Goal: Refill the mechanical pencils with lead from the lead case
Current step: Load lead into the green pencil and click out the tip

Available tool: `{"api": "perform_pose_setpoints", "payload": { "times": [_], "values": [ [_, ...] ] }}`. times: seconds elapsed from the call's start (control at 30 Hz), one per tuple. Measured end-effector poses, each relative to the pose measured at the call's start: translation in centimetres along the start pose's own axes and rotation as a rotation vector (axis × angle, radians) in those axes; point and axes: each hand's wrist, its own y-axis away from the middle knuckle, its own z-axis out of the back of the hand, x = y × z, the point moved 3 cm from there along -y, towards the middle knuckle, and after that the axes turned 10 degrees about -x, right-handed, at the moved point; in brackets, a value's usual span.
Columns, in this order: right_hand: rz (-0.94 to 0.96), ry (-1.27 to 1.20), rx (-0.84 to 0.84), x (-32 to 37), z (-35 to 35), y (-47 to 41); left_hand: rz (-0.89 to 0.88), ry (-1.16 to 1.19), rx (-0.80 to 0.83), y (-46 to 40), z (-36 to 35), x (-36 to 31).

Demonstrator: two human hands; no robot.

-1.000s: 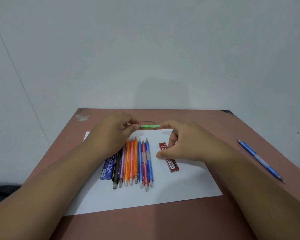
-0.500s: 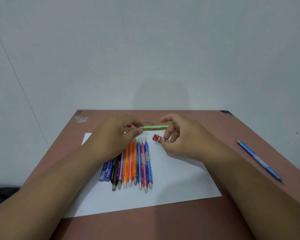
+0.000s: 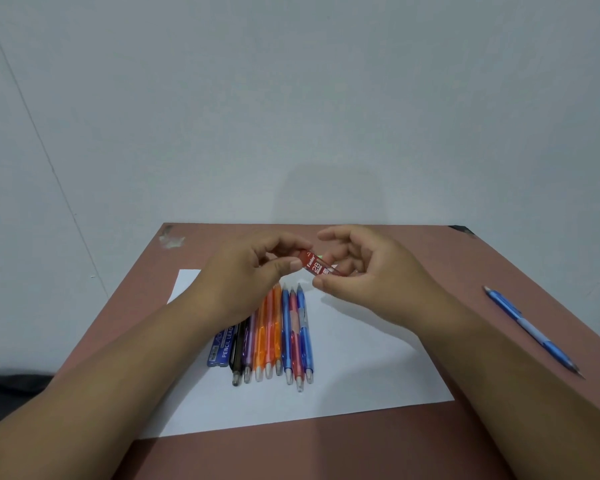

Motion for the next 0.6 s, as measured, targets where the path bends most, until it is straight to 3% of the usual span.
{"api": "perform_pose_setpoints", "payload": {
  "times": [0.2,0.37,0.6],
  "values": [
    [-0.338,-0.359,0.221,-0.3,-0.9,0.6,-0.027,0.003,-0.005,0.1,0.3,-0.4],
    [-0.401,-0.561,0.253,-0.5,-1.0,0.4,-0.054,0.011,-0.019,0.2,0.5,-0.7],
    [-0.436,-0.629,0.265,-1.0,-1.2,0.2,-0.129,0.001,-0.037,0.2,0.5,-0.7]
  ]
}}
